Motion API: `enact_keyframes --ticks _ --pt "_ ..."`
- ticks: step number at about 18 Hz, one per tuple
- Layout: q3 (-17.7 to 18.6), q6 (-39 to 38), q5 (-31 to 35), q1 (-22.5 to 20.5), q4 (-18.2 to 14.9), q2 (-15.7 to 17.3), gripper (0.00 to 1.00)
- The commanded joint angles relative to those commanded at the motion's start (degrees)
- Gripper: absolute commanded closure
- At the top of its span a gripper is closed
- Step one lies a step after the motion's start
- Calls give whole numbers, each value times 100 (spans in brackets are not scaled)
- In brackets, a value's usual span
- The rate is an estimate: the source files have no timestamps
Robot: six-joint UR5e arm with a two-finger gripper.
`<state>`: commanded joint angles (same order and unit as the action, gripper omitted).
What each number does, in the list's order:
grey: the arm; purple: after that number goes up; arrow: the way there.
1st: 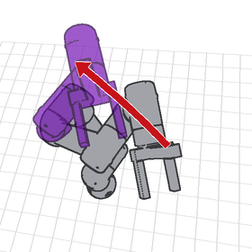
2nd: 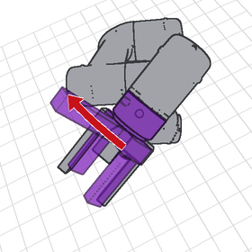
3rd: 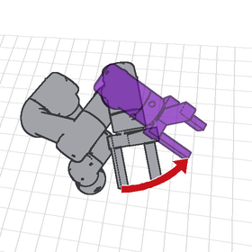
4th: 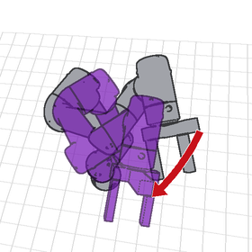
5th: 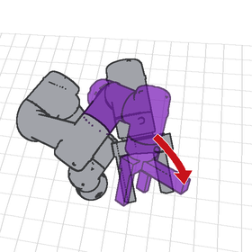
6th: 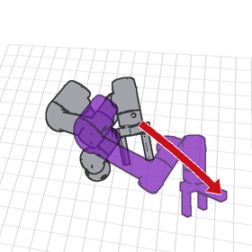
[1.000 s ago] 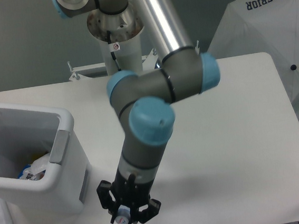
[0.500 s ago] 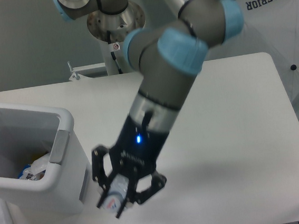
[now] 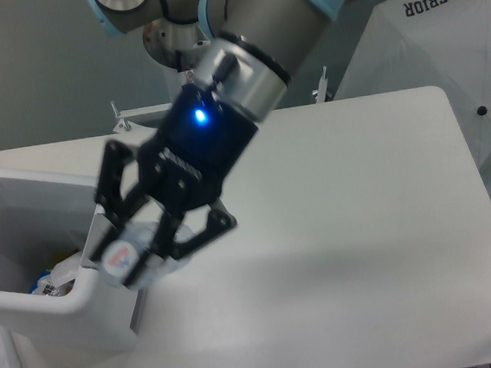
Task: Place the trash in the trash can
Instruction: 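Carry the bottle over the bin and release it inside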
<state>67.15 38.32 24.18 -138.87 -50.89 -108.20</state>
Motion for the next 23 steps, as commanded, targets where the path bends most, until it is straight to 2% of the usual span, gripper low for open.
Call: enact_keyframes --ticks 10,15,18,21,22,23 --pt "53 53 -229 747 167 27 96" --pt "544 228 -229 1010 202 106 89" --pt "817 412 -211 1028 202 168 87" --pt "949 510 -211 1028 202 159 57" --pt "984 518 -211 1028 202 159 42" --pt "1011 527 -211 1028 202 150 15"
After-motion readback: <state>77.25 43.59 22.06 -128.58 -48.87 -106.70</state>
